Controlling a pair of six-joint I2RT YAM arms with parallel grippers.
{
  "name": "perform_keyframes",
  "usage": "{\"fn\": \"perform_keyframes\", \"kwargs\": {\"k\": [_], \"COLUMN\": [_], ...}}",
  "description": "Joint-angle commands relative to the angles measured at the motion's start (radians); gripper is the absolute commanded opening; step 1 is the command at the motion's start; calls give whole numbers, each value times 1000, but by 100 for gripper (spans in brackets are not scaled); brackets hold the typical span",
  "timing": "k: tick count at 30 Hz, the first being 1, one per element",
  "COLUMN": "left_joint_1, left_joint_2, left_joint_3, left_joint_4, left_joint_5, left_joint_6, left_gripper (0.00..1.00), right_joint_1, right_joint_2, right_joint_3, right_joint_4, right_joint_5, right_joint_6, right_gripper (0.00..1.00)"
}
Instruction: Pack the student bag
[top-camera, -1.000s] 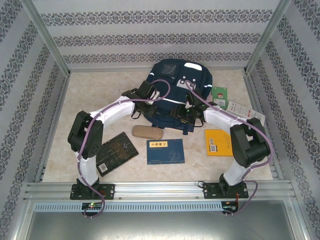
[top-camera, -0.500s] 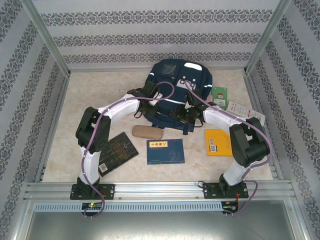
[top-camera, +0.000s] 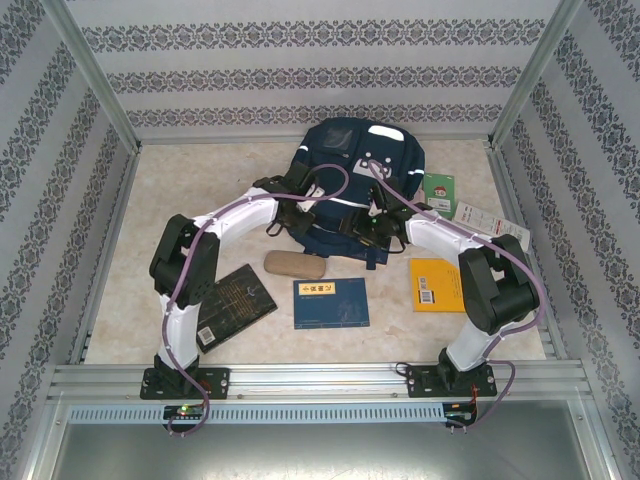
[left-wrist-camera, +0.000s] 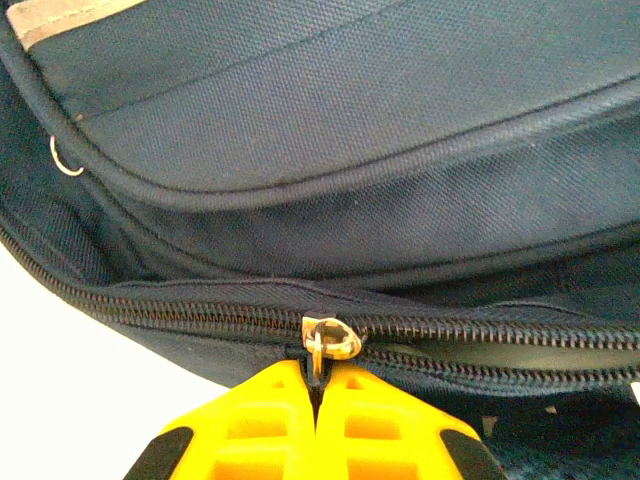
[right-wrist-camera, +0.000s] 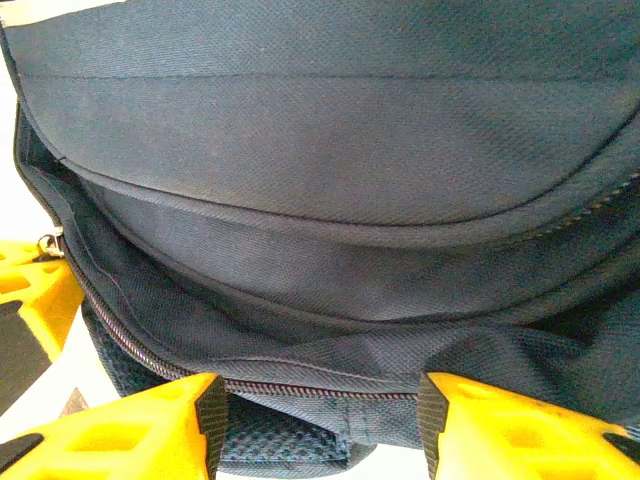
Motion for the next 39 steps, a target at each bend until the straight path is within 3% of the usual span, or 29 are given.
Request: {"fn": "perform_keyframes", "kwargs": {"k": [1,9,16,20,26,39], "left_joint_1": [-13,-32,-84,-114,-157,-174], "left_joint_2": [-77,-129,-136,-136,-134,-135], "left_joint_3": [-5,-17,25,51,52,27], "left_joint_4": [-78,-85,-73,-70,-85,-91], "left_joint_5": [31,140,222,253,261,256], "left_joint_6": [-15,-81,-159,-186,-189,-184], "left_gripper": [0,0,0,0,0,0], "right_joint_1": [34,114,126,111,73,1], "right_joint_2": [-10,-34,-213,-289,-328,-236], "right_joint_3": [19,4,-65,-132,-273,-334], "right_joint_4": [17,53,-21,-23,154,389], "right_joint_5": [-28,-11,123,124,84,88], "right_joint_6": [38,120,155,217,382,528], "right_gripper": [56,59,66,68,70,63]}}
